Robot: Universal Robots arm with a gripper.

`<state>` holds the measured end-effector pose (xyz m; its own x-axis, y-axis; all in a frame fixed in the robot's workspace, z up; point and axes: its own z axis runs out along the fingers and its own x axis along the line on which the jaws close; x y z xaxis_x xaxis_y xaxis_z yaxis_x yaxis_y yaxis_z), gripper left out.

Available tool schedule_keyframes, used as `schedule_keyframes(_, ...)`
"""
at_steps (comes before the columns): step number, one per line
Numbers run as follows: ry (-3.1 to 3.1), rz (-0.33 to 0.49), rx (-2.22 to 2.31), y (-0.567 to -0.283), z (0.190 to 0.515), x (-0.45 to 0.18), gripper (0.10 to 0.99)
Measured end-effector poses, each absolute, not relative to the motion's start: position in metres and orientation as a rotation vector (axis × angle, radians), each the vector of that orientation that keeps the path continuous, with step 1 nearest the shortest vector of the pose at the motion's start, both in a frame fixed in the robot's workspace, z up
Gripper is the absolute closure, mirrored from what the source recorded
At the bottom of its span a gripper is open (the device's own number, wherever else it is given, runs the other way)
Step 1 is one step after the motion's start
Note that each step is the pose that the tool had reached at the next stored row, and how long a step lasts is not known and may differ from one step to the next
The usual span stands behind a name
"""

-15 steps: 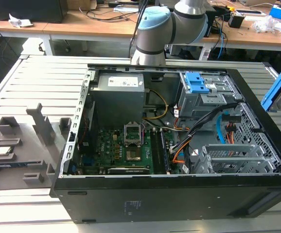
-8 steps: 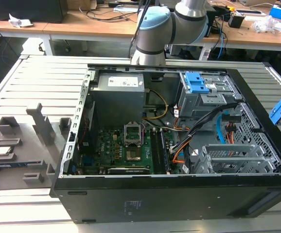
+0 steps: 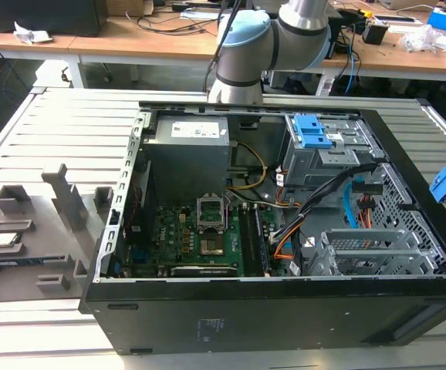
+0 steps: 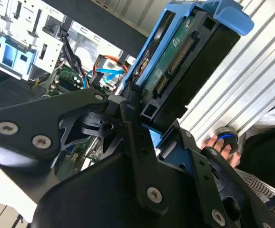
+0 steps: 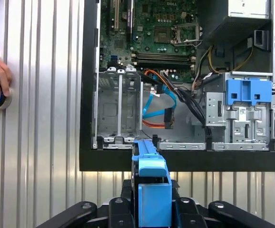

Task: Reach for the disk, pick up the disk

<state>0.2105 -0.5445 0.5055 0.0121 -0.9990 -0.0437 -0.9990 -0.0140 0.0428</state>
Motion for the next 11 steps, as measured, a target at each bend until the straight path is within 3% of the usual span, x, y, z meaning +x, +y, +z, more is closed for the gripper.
schedule_keyframes(2,2.205,0.096,-2.235,-0.560,0.505,0.207,0.722)
schedule_keyframes(11,2.205,0.097,-2.234,-0.570,0.504,0.162,0.722)
